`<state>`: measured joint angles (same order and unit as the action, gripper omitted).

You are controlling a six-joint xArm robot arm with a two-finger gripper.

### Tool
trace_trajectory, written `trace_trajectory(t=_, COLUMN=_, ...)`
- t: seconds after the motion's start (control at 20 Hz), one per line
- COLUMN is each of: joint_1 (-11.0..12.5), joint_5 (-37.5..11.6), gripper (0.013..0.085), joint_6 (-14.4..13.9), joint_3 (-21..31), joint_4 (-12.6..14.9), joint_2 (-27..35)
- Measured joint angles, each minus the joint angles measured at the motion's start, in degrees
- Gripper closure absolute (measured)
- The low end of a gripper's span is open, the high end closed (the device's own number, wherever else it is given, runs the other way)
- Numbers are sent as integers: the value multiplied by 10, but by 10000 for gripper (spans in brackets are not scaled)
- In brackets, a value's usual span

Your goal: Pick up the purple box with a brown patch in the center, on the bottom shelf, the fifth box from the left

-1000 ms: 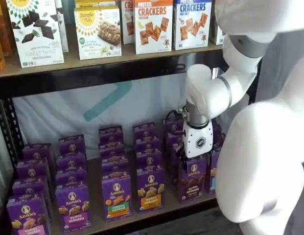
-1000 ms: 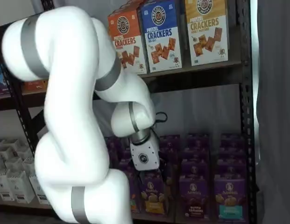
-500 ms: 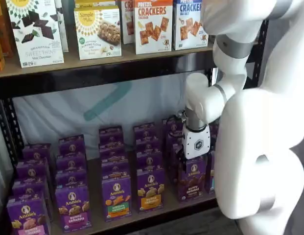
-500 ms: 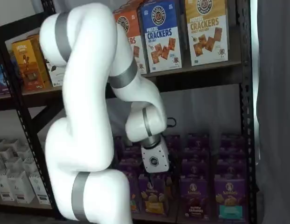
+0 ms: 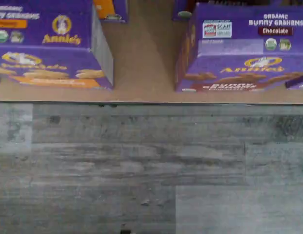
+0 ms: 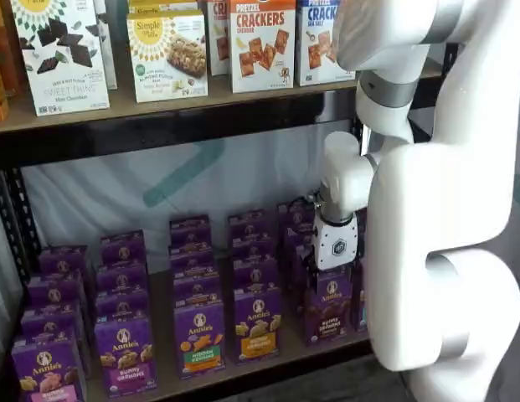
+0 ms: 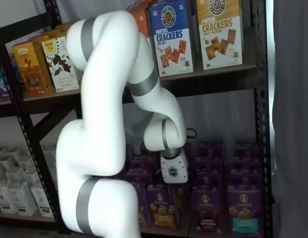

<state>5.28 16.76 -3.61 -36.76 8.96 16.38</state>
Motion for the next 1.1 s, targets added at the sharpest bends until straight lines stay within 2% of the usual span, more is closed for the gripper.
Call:
trace_trajectory(t=0.15, joint_1=7, joint_5=-1, gripper=130, joint_6=19, joint_3=-41, joint_4=-13, joint_2=43)
trace_trajectory(t=0.55, joint_1=17, joint_5=17, gripper=130, joint_6=47, joint_3=-151, joint_4=-30, joint_2=135)
trace_trajectory(t=1.1, joint_1=31, joint_5=96, gripper=130, joint_6=59, joint_3=-303, joint_4=-26, joint_2=222)
